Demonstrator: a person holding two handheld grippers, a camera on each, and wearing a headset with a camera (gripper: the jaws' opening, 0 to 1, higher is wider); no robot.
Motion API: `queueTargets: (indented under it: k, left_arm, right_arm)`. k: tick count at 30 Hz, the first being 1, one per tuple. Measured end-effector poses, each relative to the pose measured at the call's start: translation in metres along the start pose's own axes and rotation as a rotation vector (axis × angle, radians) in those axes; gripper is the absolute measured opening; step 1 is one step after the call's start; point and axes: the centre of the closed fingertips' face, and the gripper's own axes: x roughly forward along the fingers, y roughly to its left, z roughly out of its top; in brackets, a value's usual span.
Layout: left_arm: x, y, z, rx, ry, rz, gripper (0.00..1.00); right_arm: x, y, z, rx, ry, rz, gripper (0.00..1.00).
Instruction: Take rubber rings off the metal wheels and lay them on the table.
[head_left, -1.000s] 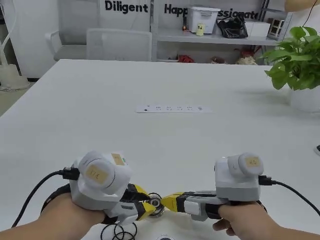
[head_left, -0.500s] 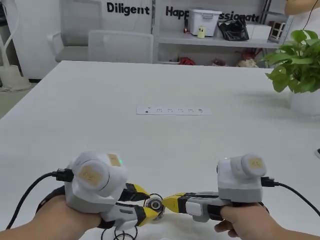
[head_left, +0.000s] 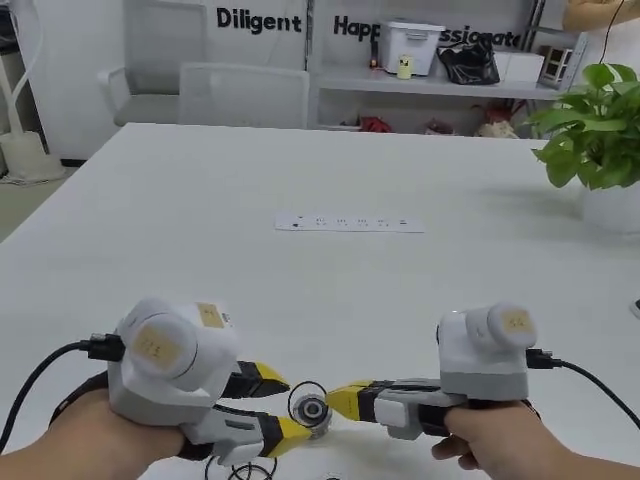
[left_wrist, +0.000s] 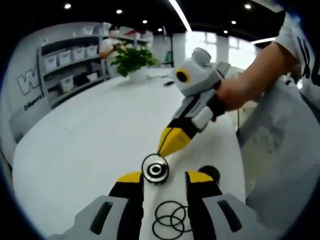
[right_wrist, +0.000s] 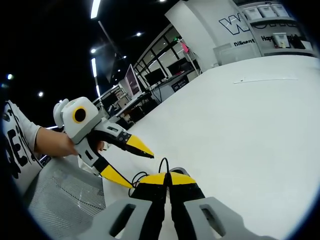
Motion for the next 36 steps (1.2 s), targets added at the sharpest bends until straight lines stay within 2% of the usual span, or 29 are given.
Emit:
queueTargets:
  k: [10, 19, 29, 36]
  left_arm:
    - [-0.014, 0.001, 0.001, -0.009, -0.013, 0.007, 0.42]
    - [-0.027, -0.001, 0.007, -0.030, -0.048, 0.009, 0.47]
    - [-0.042, -0.003, 0.004, -0.025, -0.048, 0.021, 0.51]
    - [-0.052, -0.004, 0.006, -0.026, -0.061, 0.028, 0.53]
  right_arm:
    - [0.001, 0.004, 0.004, -0.011, 0.003, 0.014, 0.00]
    - [0.001, 0.012, 0.008, -0.026, 0.002, 0.031, 0.00]
    - [0.001, 0.020, 0.013, -0.037, -0.002, 0.048, 0.00]
    - [0.002, 0.028, 0.016, -0.051, 0.001, 0.063, 0.00]
